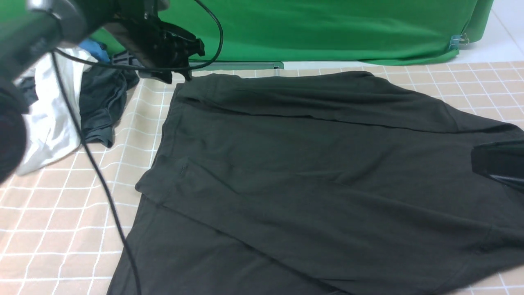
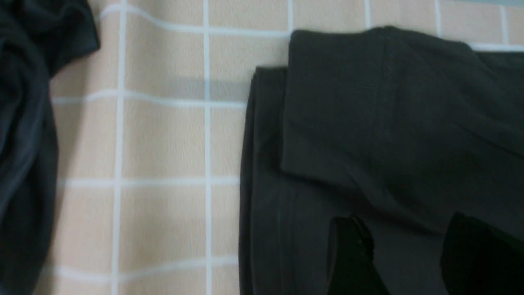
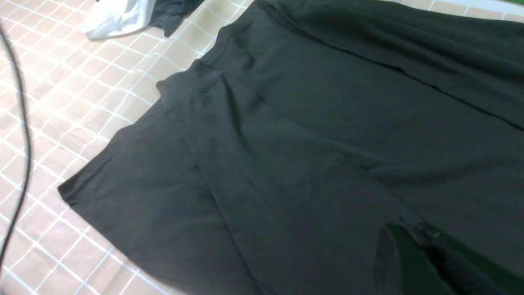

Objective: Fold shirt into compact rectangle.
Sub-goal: 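Grab the top left corner of the dark shirt with the left gripper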

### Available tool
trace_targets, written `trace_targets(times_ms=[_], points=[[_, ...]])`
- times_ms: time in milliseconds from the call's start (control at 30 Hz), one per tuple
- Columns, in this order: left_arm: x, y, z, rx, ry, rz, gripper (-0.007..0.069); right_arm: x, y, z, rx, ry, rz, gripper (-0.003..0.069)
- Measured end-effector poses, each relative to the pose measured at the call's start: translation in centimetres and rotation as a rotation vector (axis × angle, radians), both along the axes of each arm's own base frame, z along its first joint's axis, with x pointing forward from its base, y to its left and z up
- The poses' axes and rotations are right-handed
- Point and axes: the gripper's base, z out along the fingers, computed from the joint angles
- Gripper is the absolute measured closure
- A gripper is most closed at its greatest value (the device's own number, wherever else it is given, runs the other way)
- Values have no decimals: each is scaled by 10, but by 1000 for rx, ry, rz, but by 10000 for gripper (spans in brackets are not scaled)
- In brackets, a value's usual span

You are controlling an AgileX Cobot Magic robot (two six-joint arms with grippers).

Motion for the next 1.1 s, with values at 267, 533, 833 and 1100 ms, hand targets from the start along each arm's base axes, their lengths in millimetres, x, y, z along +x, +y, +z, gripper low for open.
trace_targets(times_ms=[267, 533, 833, 1100], points=[[24, 2, -48, 74, 7, -1, 310, 1, 0, 1, 4, -9, -4, 575], [35, 1, -58, 63, -72, 10, 294, 1, 0, 1, 4, -9, -4, 570], [38, -1, -74, 35, -58, 17, 310, 1, 0, 1, 4, -9, -4, 568], [35, -4, -67, 14, -14, -10, 593, 1, 0, 1, 4, -9, -4, 568]])
